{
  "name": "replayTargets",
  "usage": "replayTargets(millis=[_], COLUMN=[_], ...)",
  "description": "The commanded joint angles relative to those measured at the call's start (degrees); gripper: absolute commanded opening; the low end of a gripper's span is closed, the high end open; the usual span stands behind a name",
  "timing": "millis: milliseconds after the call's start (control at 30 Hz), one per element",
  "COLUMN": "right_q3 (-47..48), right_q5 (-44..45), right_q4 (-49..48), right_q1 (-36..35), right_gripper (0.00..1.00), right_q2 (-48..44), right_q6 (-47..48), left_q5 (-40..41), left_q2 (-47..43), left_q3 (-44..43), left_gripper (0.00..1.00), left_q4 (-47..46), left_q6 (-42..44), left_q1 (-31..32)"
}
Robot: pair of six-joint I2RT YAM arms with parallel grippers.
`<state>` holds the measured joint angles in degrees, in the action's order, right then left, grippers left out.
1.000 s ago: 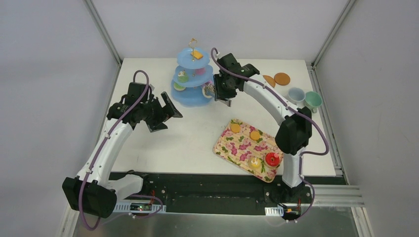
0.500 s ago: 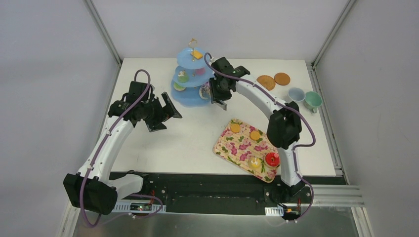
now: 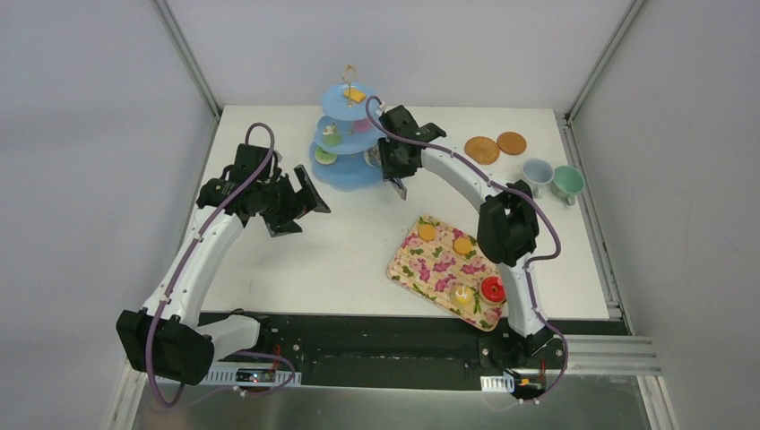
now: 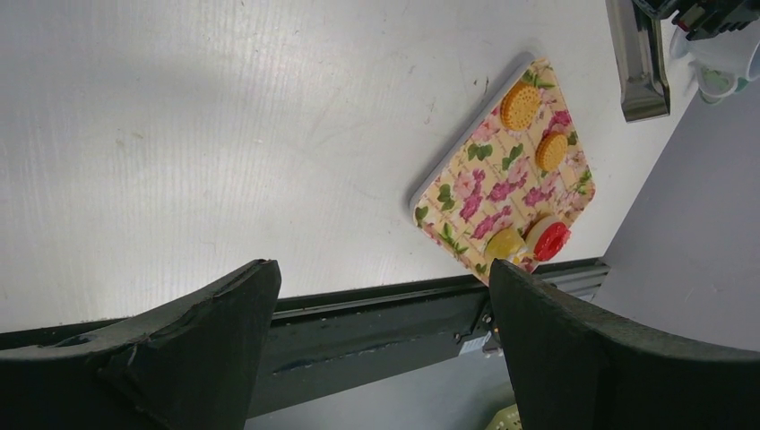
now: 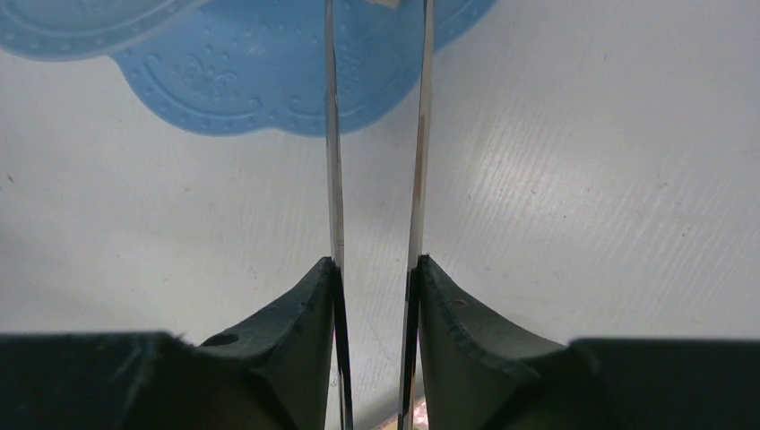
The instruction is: Serve the afternoon tea
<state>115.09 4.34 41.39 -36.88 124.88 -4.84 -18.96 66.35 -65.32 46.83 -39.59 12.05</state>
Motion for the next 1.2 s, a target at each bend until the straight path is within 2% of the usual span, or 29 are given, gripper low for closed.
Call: replayTargets(millis=[0,100,333,400,633,900,1167], right_q3=[2.9,4.4,4.5,4.7,4.4,4.6,3.3], right_q5=[2.6,2.8,1.7,1.7,1.1,2.4,2.3], right_q4=[-5.2,-5.0,-3.3,-2.8,-1.7,-3.8,-5.7], right_q1=[0.2,0.2,0.2,0.2,0.2,0.2,0.2], right_gripper=[0.34,0.37,0.55,0.56,0.56,0.57,0.42], right_q2=[1.5,2.8,1.5,1.0,-1.1,2.0,1.1], right_q6=[0.2,0.1,-0.2,-0.1,-0.3,0.3,1.2], left_q5=[0.8,1.0,1.0,0.6,-0.2,0.0,0.8], left_q2=[0.2,0.3,0.8,1.2,2.2,2.0,1.0], left_q3=[-2.6,-3.0,-3.5,-3.6,-4.2,-4.8,-5.1], left_gripper=[0.91,0.91,0.91,0.91,0.91,0.91,0.91], left_q4=[1.5,1.9,2.0,1.7,1.1,2.5,4.1], left_q6=[1.6,2.0,2.6,2.7,3.2,4.3,5.5], left_q1=[0.3,0.3,0.3,0.3,0.3,0.3,0.2])
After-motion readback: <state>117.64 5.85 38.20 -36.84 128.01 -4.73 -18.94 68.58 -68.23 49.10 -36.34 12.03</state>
